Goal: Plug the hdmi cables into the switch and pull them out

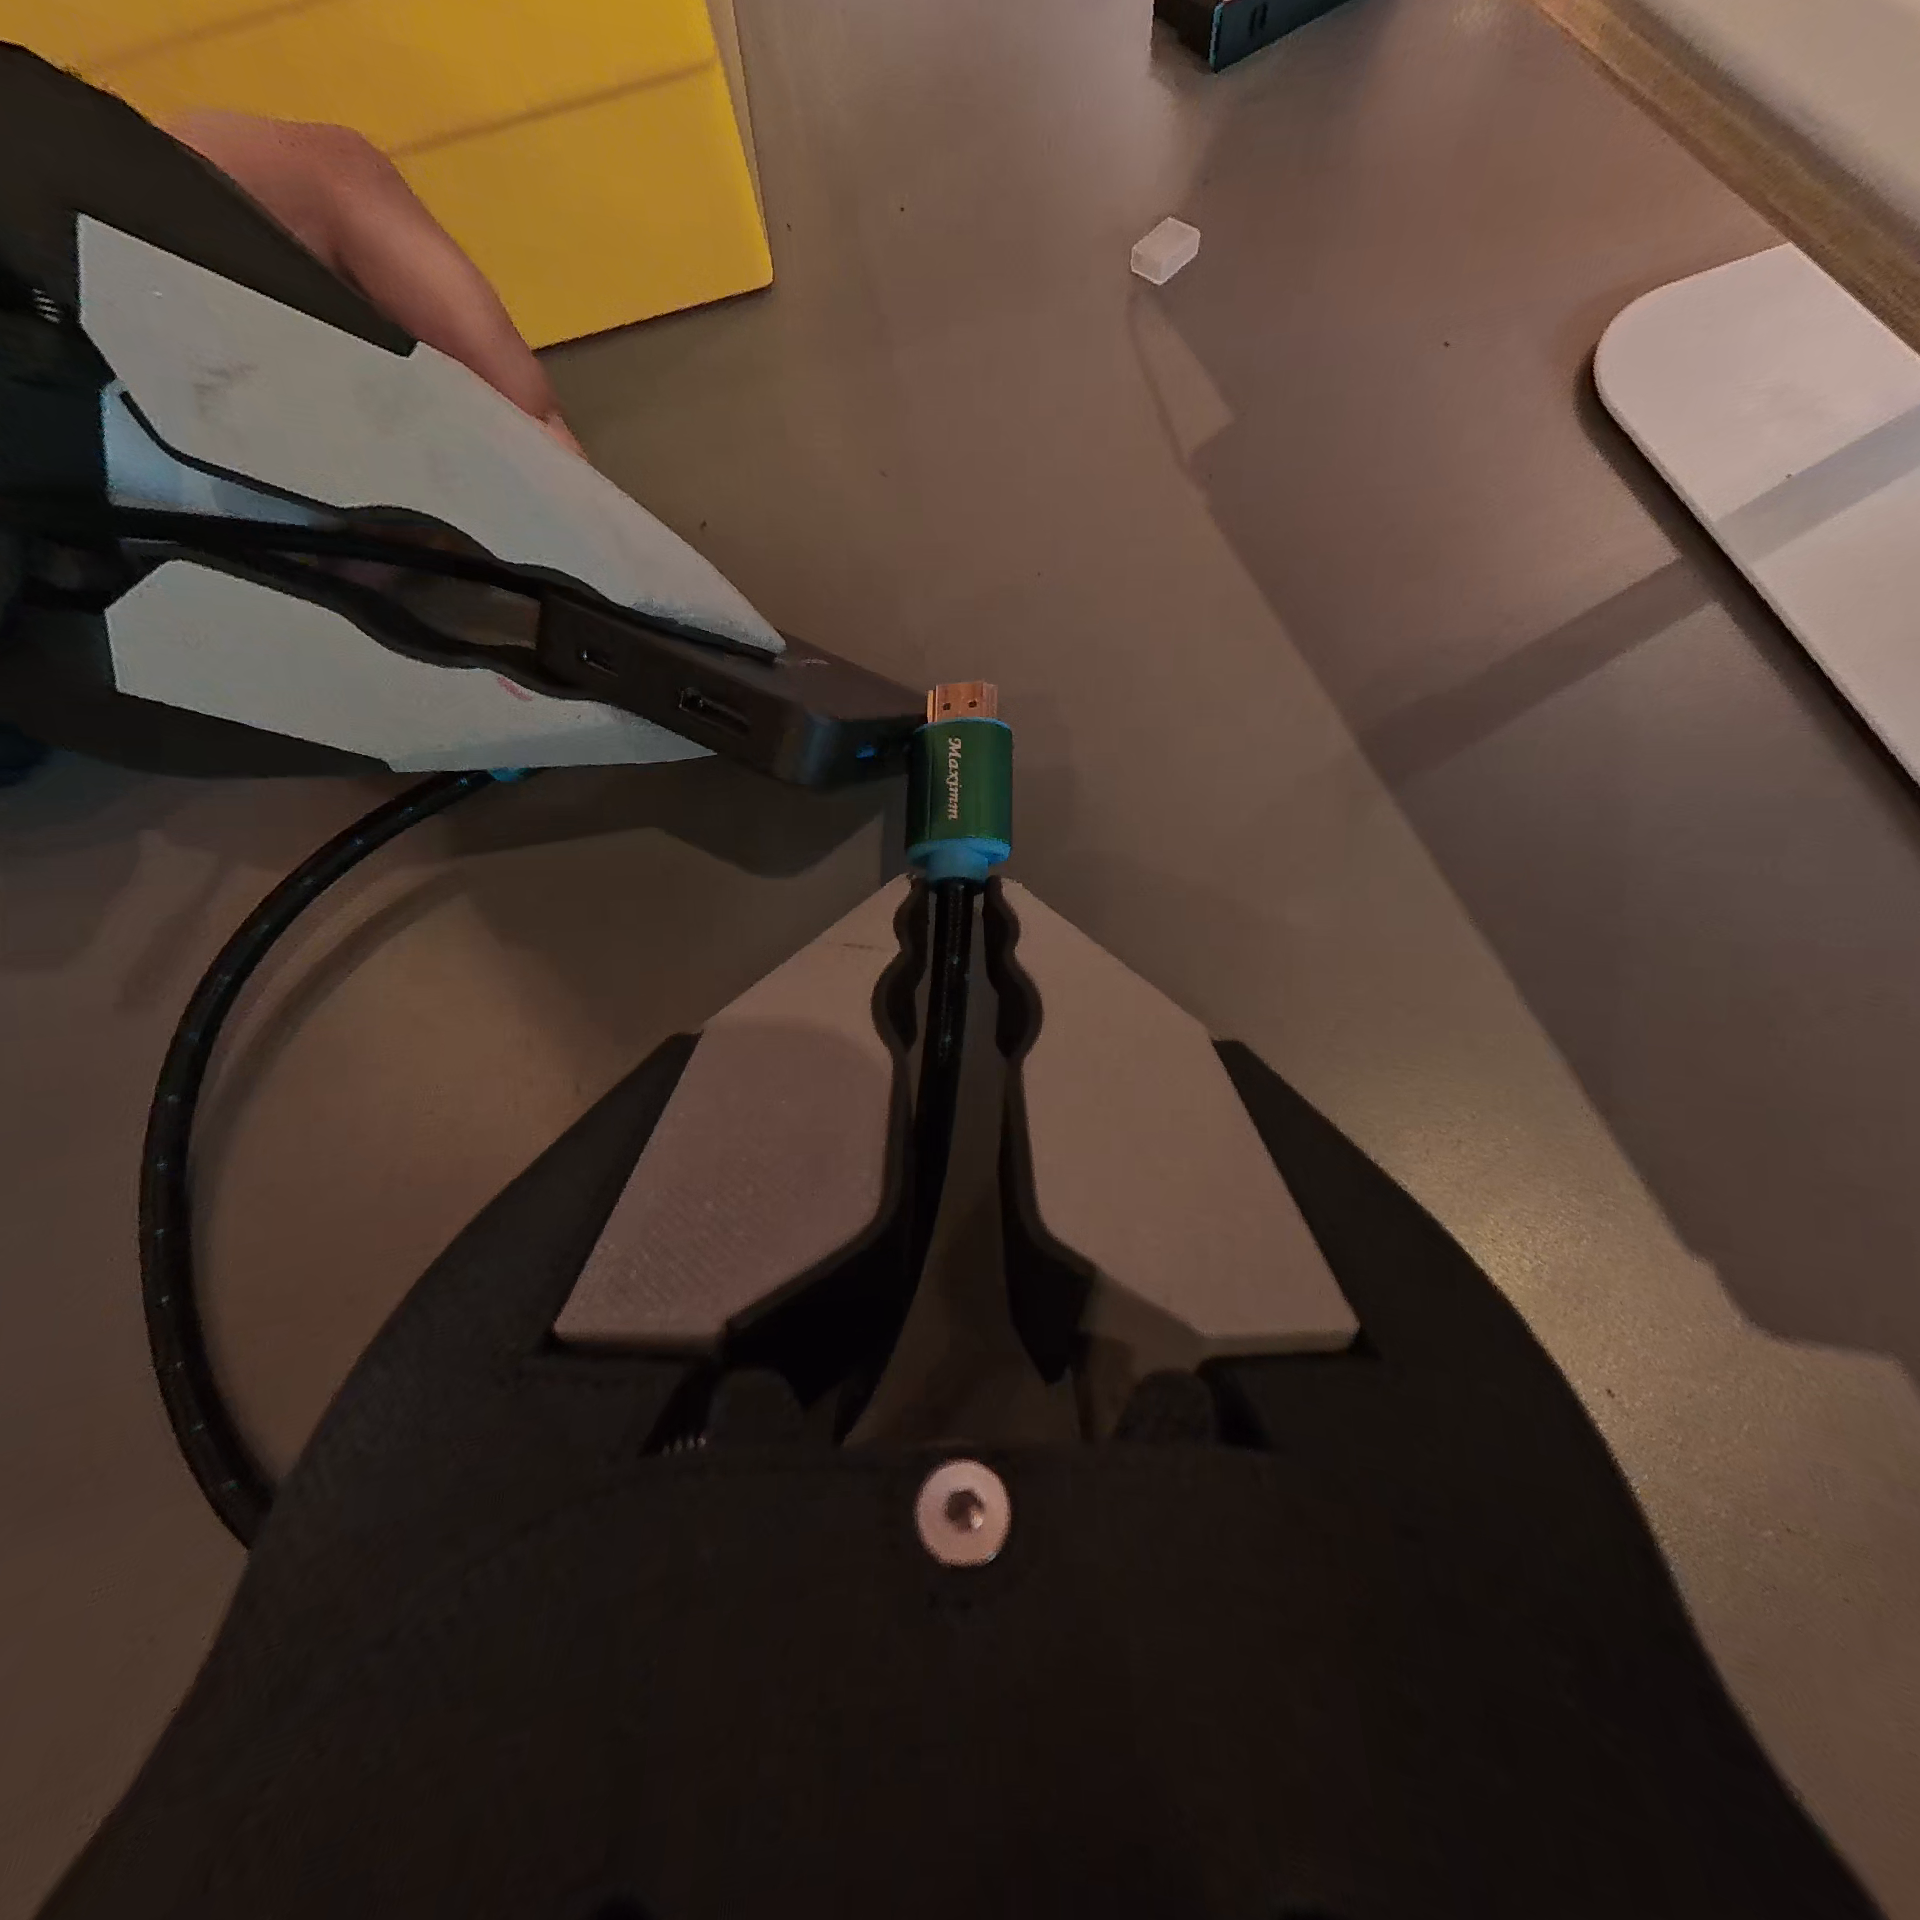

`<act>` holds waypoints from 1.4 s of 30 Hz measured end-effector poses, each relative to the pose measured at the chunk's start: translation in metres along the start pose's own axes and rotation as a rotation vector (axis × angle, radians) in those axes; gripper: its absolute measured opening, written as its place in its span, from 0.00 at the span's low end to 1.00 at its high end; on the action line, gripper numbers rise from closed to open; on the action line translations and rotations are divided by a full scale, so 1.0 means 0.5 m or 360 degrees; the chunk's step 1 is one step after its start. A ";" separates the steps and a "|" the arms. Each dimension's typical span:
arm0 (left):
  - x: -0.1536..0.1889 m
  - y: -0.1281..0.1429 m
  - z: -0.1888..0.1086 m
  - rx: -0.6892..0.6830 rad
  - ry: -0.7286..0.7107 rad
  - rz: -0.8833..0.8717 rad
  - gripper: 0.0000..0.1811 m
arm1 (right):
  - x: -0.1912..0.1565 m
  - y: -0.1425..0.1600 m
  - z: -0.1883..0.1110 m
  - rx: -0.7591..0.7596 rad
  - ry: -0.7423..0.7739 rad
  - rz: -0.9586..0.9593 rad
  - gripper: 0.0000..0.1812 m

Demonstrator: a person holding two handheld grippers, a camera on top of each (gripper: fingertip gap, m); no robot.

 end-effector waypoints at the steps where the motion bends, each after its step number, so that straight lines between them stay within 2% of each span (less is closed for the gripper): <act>1: 0.001 -0.003 -0.001 0.0024 -0.0010 0.0016 0.06 | 0.000 0.000 0.000 -0.0003 0.0000 -0.0004 0.04; 7: 0.001 -0.008 -0.001 0.0048 -0.0071 0.0032 0.06 | 0.002 0.001 -0.001 -0.0014 0.0024 -0.0018 0.04; 9: -0.021 0.003 0.004 -0.0069 -0.0288 0.0074 0.06 | 0.006 0.002 -0.005 -0.0024 0.0006 0.0007 0.04; 12: -0.041 0.020 0.004 -0.0237 -0.0653 0.0349 0.06 | 0.009 0.001 -0.014 0.0001 0.0048 0.0002 0.04; 15: -0.029 0.013 0.012 -0.0309 -0.0832 0.0591 0.05 | -0.002 -0.007 -0.024 0.0042 0.0079 -0.0045 0.04; 18: -0.019 0.014 0.031 -0.0469 -0.0979 0.0822 0.06 | -0.014 -0.012 -0.034 0.0061 0.0105 -0.0082 0.04; 20: -0.015 0.006 0.033 -0.0471 -0.1079 0.0915 0.06 | -0.015 -0.012 -0.036 0.0052 0.0112 -0.0065 0.04; 26: 0.003 -0.014 0.040 -0.0462 -0.1161 0.1008 0.05 | -0.010 -0.012 -0.038 0.0122 0.0017 0.0051 0.04; 37: -0.002 -0.012 0.038 -0.0512 -0.1124 0.0893 0.06 | -0.016 -0.021 -0.041 0.0223 -0.0041 0.0115 0.04; 42: -0.007 -0.016 0.031 -0.0498 -0.1172 0.0865 0.06 | -0.013 -0.025 -0.050 0.0386 -0.0238 0.0238 0.04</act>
Point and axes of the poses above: each gripper's, where its closed fingertips meet, z out along the fingers, y out of its underside, x = y × z across the jaws, the point moved 7 cm from there along -z, back along the fingers, and after that the axes turned 15 degrees about -x, right-handed, at the moved point
